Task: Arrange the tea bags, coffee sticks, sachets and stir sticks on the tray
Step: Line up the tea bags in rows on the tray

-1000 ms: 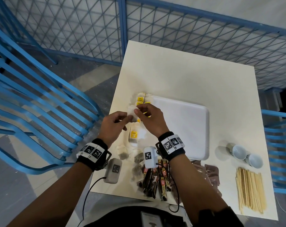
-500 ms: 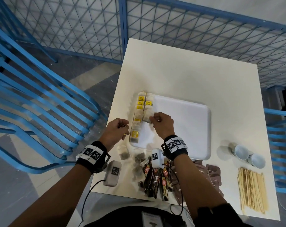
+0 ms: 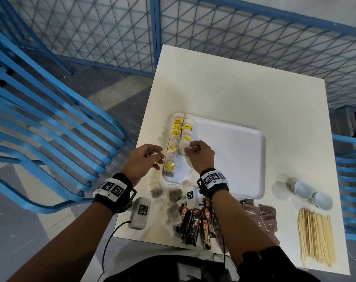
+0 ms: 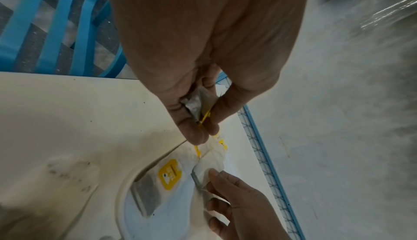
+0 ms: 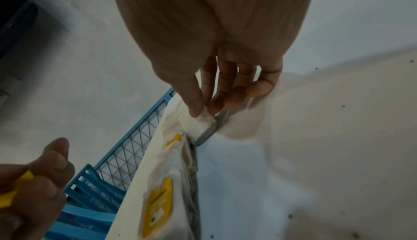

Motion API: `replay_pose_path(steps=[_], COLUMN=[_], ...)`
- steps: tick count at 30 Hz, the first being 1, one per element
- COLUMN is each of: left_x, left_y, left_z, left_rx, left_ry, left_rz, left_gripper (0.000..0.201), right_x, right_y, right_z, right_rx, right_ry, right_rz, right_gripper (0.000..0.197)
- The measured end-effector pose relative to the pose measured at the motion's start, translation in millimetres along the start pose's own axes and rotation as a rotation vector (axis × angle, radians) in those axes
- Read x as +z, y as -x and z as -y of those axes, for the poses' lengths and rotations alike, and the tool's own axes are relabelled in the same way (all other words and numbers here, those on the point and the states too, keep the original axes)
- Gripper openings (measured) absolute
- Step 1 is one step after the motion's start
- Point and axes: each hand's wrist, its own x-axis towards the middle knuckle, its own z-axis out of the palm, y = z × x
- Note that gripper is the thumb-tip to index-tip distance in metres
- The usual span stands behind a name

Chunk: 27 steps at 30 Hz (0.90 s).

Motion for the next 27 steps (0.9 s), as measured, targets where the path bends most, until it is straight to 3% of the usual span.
replay_pose_path(steps=[11, 15, 19, 22, 24, 27], left_x=[3, 5, 9, 10, 9, 8], left_y=[-2, 1, 2, 2, 2, 4], left_z=[-3, -10, -13, -14, -13, -13], left_rx=[-0.032, -0.064, -0.103, -0.116, -0.111, -0.122], left_ry=[0.149, 0.187, 0.195, 0.2, 0.197, 0.181], left_rz=[0.005, 0.055, 0.055, 0.01, 0.018, 0.036], left_gripper=[0.016, 0.025, 0.044, 0.052, 0.053, 0.057], right_x=[-6, -6, -8, -8, -7, -1], right_y=[6, 16, 35, 49, 51, 50], right_z=[2, 17, 48, 62, 64, 63], right_rx=[0.018, -0.125, -0.368, -0.487, -0.554, -0.629], right_ry=[-0.073, -0.136, -0.135, -0.113, -0.055, -0.013], right_rz=[-0.052, -0.026, 0.224, 0.377, 0.397, 0.343], right_gripper=[0.015, 0.012, 0.014, 0.026, 0.032, 0.023])
